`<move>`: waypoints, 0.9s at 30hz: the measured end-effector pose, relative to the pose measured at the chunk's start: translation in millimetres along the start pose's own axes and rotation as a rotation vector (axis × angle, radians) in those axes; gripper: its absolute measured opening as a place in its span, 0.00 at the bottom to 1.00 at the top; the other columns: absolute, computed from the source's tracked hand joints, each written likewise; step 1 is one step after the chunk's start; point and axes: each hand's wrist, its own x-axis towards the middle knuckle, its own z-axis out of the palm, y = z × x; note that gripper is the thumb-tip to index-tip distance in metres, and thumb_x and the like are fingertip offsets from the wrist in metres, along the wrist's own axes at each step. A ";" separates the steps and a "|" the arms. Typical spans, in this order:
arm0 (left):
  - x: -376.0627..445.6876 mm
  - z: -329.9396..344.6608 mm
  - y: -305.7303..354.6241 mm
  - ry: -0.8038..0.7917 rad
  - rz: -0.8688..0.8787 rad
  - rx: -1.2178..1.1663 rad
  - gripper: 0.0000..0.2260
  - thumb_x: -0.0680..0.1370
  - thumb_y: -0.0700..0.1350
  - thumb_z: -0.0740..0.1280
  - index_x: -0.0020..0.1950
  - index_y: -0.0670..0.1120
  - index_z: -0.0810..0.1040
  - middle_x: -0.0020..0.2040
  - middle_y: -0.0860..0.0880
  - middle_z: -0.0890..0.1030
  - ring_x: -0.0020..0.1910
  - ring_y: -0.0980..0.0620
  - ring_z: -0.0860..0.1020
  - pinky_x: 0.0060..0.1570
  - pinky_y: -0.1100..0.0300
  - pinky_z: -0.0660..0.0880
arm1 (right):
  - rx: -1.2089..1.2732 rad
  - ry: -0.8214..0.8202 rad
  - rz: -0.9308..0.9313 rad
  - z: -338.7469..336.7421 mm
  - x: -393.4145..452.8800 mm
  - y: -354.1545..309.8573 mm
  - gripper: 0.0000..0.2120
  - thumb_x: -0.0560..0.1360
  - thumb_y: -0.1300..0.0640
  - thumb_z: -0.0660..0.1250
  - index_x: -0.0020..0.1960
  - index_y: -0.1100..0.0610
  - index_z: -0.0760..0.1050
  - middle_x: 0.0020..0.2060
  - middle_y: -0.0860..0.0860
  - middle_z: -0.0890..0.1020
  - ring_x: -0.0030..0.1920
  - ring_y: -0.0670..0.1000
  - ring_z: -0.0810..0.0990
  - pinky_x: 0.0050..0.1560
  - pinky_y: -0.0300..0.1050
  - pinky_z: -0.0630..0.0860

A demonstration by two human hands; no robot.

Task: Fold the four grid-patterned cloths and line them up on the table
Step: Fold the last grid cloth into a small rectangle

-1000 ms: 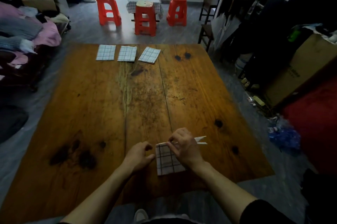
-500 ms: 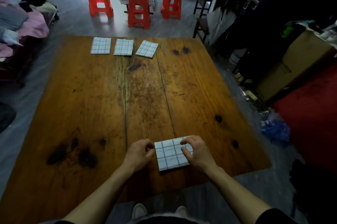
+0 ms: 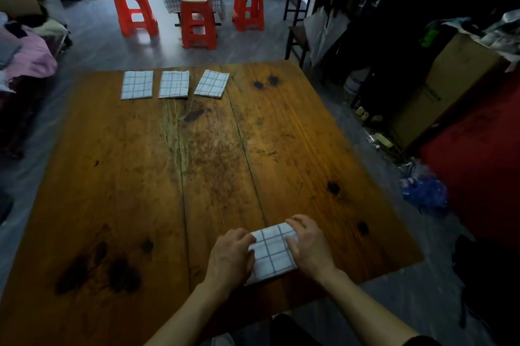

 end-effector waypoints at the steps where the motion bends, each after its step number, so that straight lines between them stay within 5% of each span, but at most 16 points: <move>1: 0.4 5.3 2.1 -0.012 0.038 0.026 0.15 0.73 0.50 0.71 0.59 0.53 0.78 0.57 0.54 0.79 0.54 0.55 0.76 0.52 0.62 0.74 | -0.032 -0.031 -0.027 0.7 2.7 -2.0 0.24 0.81 0.50 0.60 0.75 0.52 0.63 0.74 0.49 0.63 0.73 0.48 0.62 0.72 0.44 0.62; 5: 6.2 22.3 6.3 -0.041 0.126 0.076 0.25 0.65 0.51 0.77 0.62 0.51 0.80 0.61 0.52 0.80 0.59 0.52 0.79 0.55 0.58 0.77 | -0.153 -0.212 -0.188 11.2 11.1 -8.0 0.28 0.82 0.52 0.60 0.79 0.52 0.54 0.78 0.50 0.56 0.78 0.50 0.53 0.76 0.47 0.53; 10: 9.4 25.3 10.5 -0.121 0.099 0.101 0.30 0.55 0.59 0.80 0.55 0.51 0.83 0.53 0.54 0.84 0.50 0.55 0.83 0.47 0.61 0.80 | -0.157 -0.322 -0.250 18.2 17.9 5.5 0.30 0.81 0.50 0.60 0.79 0.53 0.54 0.78 0.51 0.57 0.78 0.52 0.54 0.76 0.49 0.52; 20: -2.1 25.2 -8.5 -0.152 -0.067 0.198 0.27 0.59 0.57 0.79 0.57 0.54 0.81 0.56 0.55 0.82 0.53 0.55 0.81 0.48 0.57 0.80 | -0.146 -0.278 -0.232 6.5 27.9 38.6 0.28 0.81 0.49 0.61 0.78 0.51 0.56 0.77 0.48 0.58 0.76 0.49 0.55 0.75 0.46 0.50; 27: 7.8 16.1 -6.4 -0.124 -0.210 0.212 0.19 0.67 0.55 0.74 0.56 0.55 0.77 0.53 0.53 0.79 0.50 0.52 0.77 0.45 0.57 0.73 | -0.117 -0.238 -0.140 14.3 40.2 33.6 0.29 0.78 0.53 0.65 0.76 0.49 0.59 0.71 0.49 0.66 0.69 0.50 0.66 0.70 0.45 0.65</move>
